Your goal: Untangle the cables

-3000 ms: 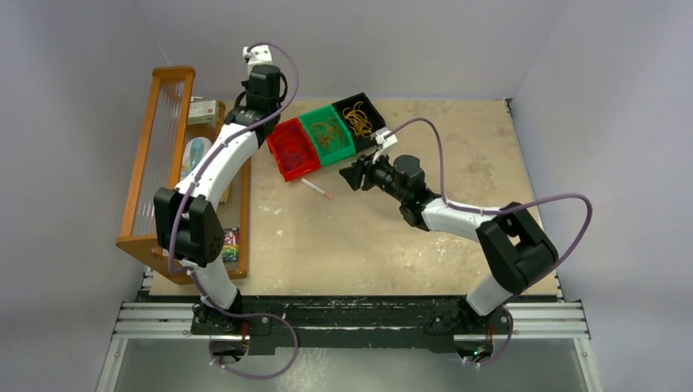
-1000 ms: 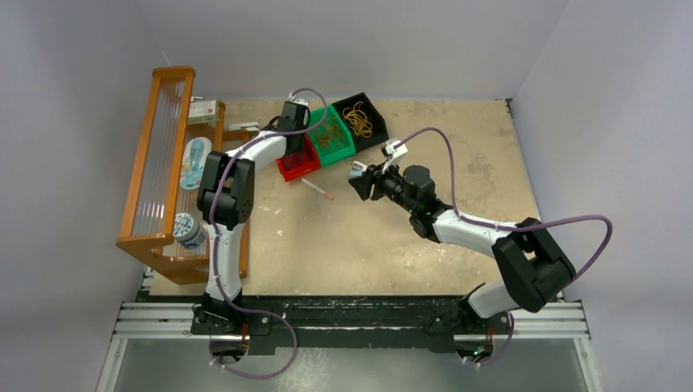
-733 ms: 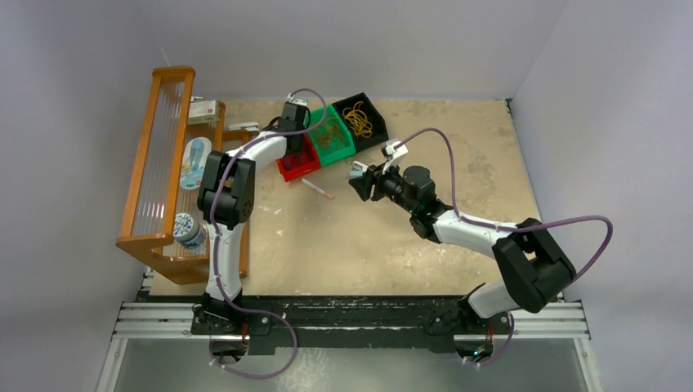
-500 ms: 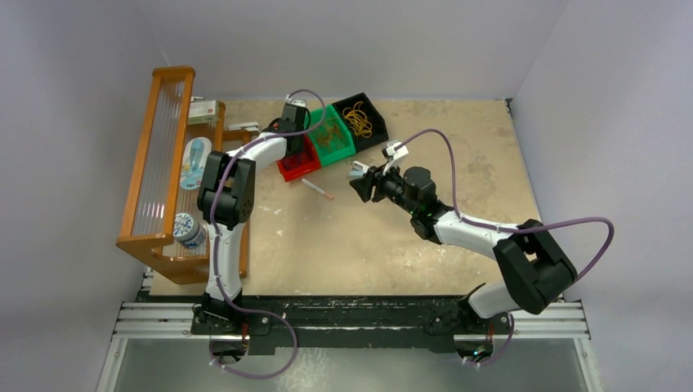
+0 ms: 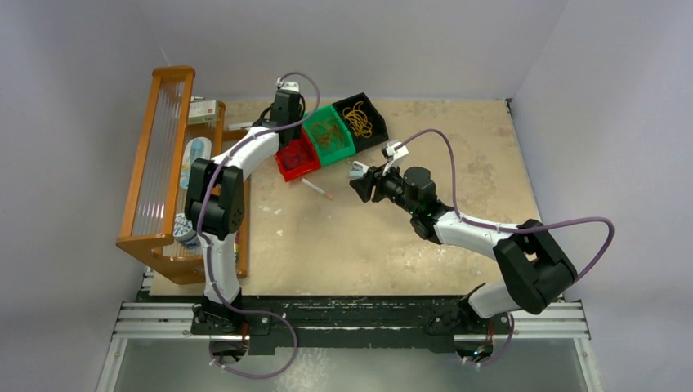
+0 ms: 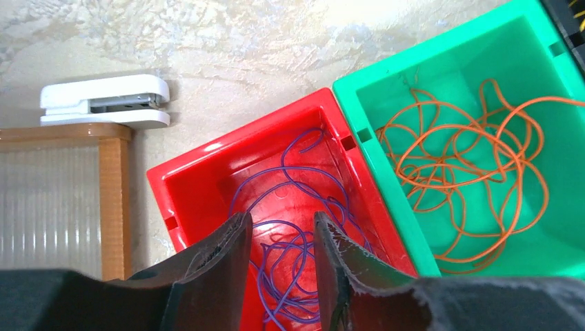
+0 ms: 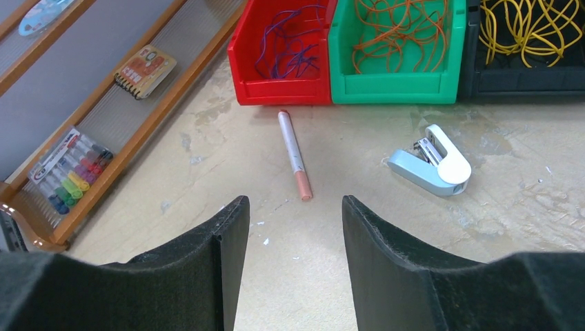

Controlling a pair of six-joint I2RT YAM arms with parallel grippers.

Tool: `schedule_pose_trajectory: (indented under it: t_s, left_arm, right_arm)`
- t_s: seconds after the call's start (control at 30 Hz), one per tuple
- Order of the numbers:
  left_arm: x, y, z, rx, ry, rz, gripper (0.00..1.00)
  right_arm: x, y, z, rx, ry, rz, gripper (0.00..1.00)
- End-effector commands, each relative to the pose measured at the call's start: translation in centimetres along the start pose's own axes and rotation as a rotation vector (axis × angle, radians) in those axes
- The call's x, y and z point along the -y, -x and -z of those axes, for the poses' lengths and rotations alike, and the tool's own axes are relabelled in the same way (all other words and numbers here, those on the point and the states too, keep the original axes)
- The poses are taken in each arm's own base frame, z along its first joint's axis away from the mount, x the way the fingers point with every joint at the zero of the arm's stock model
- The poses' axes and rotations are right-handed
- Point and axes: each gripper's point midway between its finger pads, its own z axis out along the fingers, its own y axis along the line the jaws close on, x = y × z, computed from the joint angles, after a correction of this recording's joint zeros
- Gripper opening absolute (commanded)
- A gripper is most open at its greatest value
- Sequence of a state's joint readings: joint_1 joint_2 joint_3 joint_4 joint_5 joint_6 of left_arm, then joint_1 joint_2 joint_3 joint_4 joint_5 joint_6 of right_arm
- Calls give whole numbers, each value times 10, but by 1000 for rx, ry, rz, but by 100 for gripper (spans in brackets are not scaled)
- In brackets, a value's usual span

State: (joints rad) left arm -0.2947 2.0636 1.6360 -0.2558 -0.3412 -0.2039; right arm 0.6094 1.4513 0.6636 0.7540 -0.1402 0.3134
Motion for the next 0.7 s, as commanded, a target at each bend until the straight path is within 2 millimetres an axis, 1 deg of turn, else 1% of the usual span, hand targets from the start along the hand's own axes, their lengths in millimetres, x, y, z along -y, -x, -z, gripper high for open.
schedule_pose_trajectory:
  t_s: [0.0, 0.17, 0.23, 0.3, 0.37, 0.4, 0.47, 0.57, 0.67]
  left_arm:
    - [-9, 33, 23, 76, 14, 51, 39]
    - [-13, 43, 35, 95, 18, 66, 43]
    - [-14, 50, 44, 109, 11, 79, 43]
    - [-15, 55, 55, 124, -1, 97, 44]
    - [-18, 62, 71, 154, -13, 137, 45]
    - [-20, 73, 86, 196, -30, 169, 46]
    - [-22, 80, 107, 252, -60, 213, 48]
    - [-30, 89, 141, 339, -96, 273, 50]
    - [-36, 91, 172, 400, -137, 311, 52]
  right_arm:
    - [-4, 21, -1, 66, 9, 15, 55]
    - [-2, 23, 0, 72, 1, 17, 55]
    - [-3, 25, 1, 77, -3, 17, 55]
    - [-2, 32, 3, 91, -12, 29, 55]
    - [1, 50, 7, 119, -53, 61, 56]
    - [4, 61, 9, 138, -80, 84, 56]
    - [9, 86, 18, 176, -140, 134, 57]
    - [16, 124, 37, 247, -234, 192, 59]
    - [21, 153, 61, 303, -313, 232, 64]
